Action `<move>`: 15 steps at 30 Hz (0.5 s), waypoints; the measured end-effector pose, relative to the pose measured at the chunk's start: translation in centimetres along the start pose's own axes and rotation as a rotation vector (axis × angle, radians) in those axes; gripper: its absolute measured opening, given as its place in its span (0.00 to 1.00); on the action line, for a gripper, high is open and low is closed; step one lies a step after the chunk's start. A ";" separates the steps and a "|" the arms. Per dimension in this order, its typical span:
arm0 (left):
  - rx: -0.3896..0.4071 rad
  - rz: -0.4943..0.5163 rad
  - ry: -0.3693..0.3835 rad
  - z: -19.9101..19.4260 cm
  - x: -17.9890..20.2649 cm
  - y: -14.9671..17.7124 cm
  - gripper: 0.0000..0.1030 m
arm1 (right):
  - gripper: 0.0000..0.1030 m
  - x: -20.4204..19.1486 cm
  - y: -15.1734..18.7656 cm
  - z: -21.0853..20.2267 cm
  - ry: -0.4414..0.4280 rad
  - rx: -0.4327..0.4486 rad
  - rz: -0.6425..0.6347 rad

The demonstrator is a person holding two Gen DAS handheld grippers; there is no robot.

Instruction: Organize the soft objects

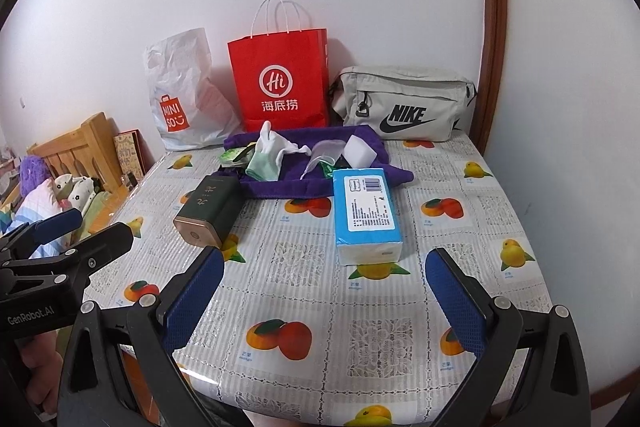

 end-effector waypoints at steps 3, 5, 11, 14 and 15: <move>0.001 0.000 0.001 -0.3 -0.1 -0.1 0.97 | 0.97 0.0 0.0 0.0 0.000 0.001 0.000; 0.002 0.003 0.001 -0.3 -0.2 -0.1 0.97 | 0.97 0.0 -0.1 -0.1 -0.001 0.002 -0.001; 0.002 0.002 -0.001 -0.6 -0.4 -0.5 0.97 | 0.97 -0.1 -0.3 -0.2 -0.001 0.005 -0.005; 0.003 0.004 0.000 -0.5 -0.4 -0.5 0.97 | 0.97 -0.1 -0.3 -0.2 0.000 0.005 -0.004; 0.004 0.003 -0.001 -0.5 -0.4 -0.6 0.97 | 0.97 -0.1 -0.3 -0.2 0.000 0.005 -0.005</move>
Point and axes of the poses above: each gripper's, at about its wrist camera, not at the fingertips, and z roughly the way its jaws point, x to its right, y to its underside, the point moved 8 cm from there along z, roughly the way its jaws point, and after that the axes turned 5 degrees about x, right-handed, at the moved point
